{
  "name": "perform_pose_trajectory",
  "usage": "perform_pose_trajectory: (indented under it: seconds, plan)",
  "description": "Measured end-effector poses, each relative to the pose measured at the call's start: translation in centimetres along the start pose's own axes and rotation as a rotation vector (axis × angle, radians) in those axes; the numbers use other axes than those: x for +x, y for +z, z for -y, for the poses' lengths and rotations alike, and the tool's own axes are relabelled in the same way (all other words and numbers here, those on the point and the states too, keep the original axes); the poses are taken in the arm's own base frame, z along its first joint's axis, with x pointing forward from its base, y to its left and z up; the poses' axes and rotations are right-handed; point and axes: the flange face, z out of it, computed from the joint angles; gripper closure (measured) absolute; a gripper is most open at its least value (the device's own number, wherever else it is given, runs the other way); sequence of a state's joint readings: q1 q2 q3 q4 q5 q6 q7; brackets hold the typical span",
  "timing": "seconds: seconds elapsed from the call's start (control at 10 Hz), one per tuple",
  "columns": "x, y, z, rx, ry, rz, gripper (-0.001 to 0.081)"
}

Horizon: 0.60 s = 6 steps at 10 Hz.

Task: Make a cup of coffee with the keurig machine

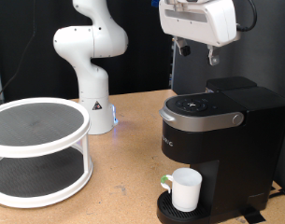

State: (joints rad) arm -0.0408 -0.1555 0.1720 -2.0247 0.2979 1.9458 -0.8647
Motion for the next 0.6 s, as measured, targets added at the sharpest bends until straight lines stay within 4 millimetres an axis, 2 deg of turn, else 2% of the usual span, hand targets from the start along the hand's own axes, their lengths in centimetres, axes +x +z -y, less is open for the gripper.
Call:
perform_pose_trajectory:
  seconds: [0.5,0.6]
  plan:
    - [0.2,2.0,-0.7,0.001,0.005,0.039,0.0003]
    - [0.2,2.6,-0.9,0.001,0.003,0.045,0.01]
